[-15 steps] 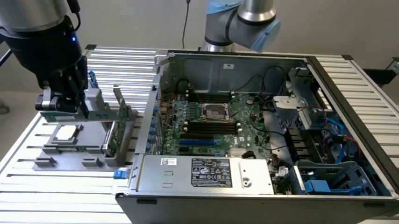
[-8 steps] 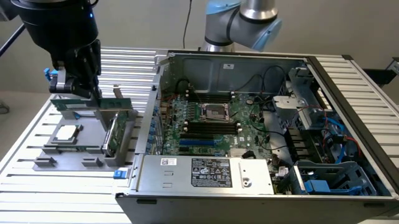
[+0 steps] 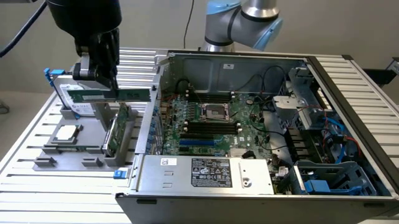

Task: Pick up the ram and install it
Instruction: 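Pick up the ram and move it above insertion slot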

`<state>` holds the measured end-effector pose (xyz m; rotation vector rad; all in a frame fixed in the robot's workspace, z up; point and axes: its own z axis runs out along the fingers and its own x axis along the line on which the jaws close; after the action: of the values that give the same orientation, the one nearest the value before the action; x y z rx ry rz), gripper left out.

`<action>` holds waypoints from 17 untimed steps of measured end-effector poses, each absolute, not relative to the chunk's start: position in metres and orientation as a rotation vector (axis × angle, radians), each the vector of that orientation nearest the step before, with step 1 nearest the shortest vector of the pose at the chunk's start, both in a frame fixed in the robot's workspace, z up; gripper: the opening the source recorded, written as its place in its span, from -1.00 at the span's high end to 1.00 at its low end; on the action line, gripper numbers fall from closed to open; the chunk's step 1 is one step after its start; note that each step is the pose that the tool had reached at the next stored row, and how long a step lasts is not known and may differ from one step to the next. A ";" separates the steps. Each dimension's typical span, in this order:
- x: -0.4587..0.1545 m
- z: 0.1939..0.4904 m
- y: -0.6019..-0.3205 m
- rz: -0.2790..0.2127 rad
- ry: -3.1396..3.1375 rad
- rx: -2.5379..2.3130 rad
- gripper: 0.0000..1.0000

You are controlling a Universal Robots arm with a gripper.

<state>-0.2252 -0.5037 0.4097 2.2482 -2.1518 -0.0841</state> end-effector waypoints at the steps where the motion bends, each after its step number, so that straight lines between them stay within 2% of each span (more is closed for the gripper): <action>1: -0.221 0.410 -0.504 -0.084 -2.152 2.248 0.72; 17: -0.148 0.412 -0.501 -0.087 -2.153 2.249 0.72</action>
<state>-0.1480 -0.5013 0.4117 2.2492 -2.1529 -0.0875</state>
